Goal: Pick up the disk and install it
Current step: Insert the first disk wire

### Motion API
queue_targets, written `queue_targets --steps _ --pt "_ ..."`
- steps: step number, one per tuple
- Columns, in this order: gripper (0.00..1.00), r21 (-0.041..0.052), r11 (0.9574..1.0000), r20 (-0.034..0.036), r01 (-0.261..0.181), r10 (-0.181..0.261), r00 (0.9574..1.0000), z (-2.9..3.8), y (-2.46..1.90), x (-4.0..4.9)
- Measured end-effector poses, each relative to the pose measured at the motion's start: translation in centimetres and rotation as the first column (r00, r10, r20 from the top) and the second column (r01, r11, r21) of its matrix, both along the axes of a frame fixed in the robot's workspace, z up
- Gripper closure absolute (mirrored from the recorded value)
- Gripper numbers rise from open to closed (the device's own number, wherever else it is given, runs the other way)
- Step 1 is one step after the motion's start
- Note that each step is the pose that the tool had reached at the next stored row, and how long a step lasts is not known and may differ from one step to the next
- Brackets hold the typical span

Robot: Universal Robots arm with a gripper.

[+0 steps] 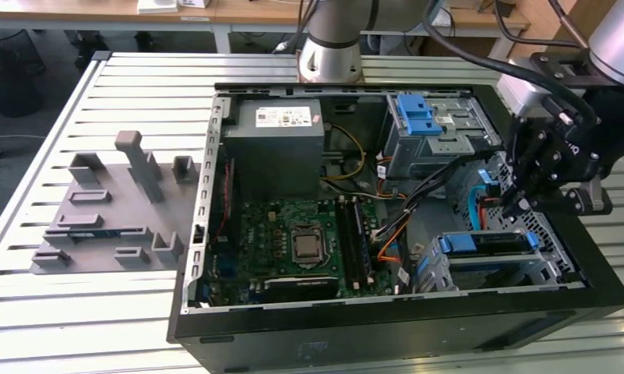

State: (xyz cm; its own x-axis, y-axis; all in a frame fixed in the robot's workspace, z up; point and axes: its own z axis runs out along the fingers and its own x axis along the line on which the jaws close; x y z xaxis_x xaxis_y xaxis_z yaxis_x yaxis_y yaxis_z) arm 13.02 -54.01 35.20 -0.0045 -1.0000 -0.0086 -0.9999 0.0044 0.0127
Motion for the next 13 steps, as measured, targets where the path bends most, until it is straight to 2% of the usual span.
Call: queue_targets --steps 2,5,8,13 --pt "0.84 0.0001 1.0 0.002 0.0 0.0 1.0 -0.26 -0.15 -0.22" --pt "0.84 -0.0001 1.0 0.0082 0.003 -0.003 1.0 -0.62 -0.17 -0.6" --pt "0.84 0.0 1.0 0.0101 0.004 -0.004 0.9999 -0.89 -0.23 -0.68" --pt "0.84 -0.0001 1.0 0.0114 0.005 -0.005 0.9999 -1.13 -0.88 -0.69"
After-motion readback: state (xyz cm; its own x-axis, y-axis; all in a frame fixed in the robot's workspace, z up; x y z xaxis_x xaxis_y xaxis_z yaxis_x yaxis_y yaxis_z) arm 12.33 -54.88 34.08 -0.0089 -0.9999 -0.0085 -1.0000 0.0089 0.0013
